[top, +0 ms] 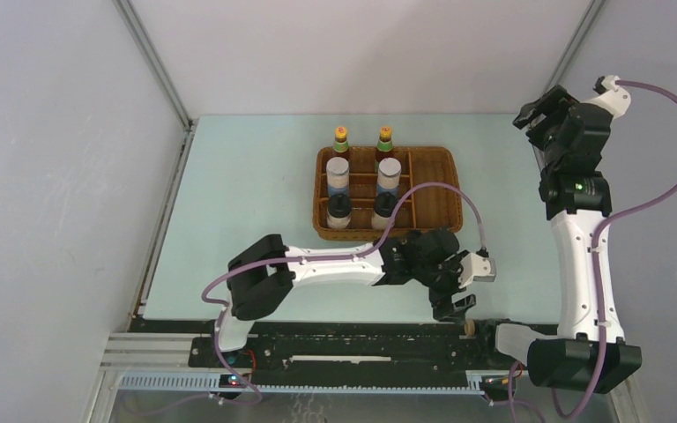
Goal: Organize the condiment bottles
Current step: Pick up the bottle from the corner of the board.
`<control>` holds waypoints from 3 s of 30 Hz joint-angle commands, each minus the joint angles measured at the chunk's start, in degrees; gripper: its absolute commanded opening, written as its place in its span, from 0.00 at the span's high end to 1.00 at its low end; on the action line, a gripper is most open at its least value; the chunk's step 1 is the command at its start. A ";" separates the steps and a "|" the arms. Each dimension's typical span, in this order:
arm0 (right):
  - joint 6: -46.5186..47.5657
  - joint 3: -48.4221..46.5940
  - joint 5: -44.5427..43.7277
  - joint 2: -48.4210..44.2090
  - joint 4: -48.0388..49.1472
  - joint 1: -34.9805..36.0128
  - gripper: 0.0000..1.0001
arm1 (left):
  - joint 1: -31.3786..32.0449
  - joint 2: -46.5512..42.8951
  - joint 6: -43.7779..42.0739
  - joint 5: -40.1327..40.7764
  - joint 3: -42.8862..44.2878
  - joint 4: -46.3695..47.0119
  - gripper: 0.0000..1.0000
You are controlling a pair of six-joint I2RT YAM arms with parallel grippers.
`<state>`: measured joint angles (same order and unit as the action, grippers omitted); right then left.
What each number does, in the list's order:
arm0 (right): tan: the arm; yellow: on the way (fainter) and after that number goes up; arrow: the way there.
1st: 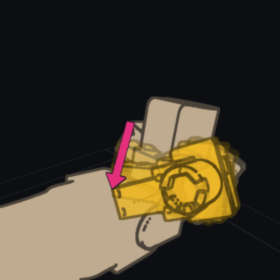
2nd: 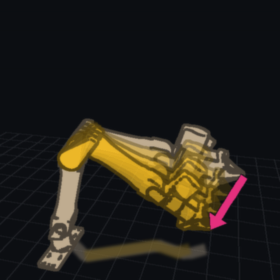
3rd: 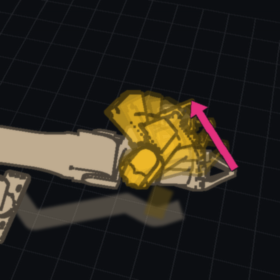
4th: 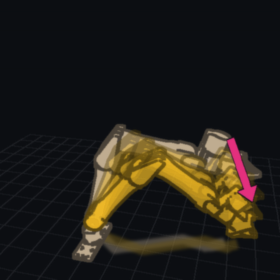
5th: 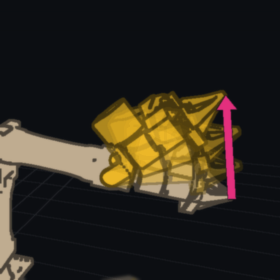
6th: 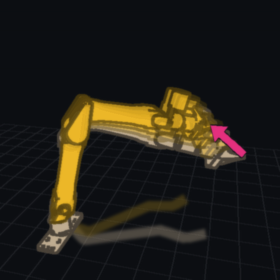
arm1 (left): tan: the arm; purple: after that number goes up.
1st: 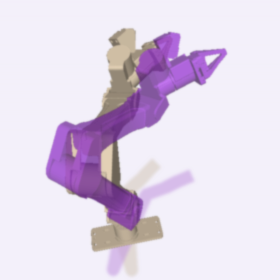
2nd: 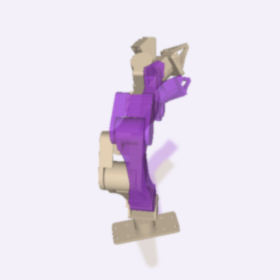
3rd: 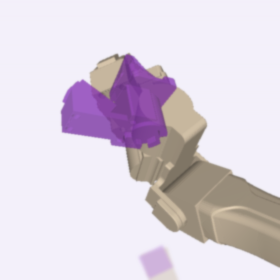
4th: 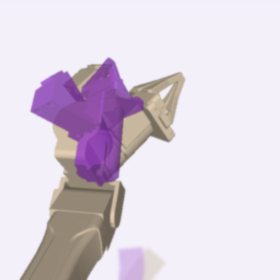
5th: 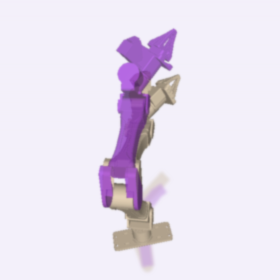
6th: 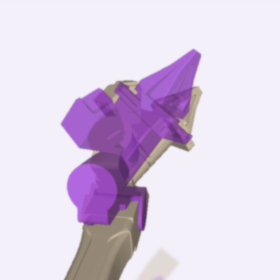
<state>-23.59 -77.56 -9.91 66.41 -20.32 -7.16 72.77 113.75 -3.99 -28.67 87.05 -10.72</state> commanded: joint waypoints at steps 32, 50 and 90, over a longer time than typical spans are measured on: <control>0.13 -9.72 0.73 3.99 0.45 -0.58 0.17 | 1.79 6.85 2.06 1.82 -4.52 15.10 0.18; -0.07 -9.54 0.68 3.37 0.94 -0.06 0.17 | 3.89 10.35 3.57 3.08 -1.68 17.65 0.19; 0.34 -7.81 0.42 2.76 3.11 0.65 0.17 | 5.16 15.11 6.30 8.52 3.22 20.23 0.21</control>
<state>-23.40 -84.93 -9.30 70.32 -20.21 -6.70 77.19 128.66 2.13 -21.87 86.85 8.84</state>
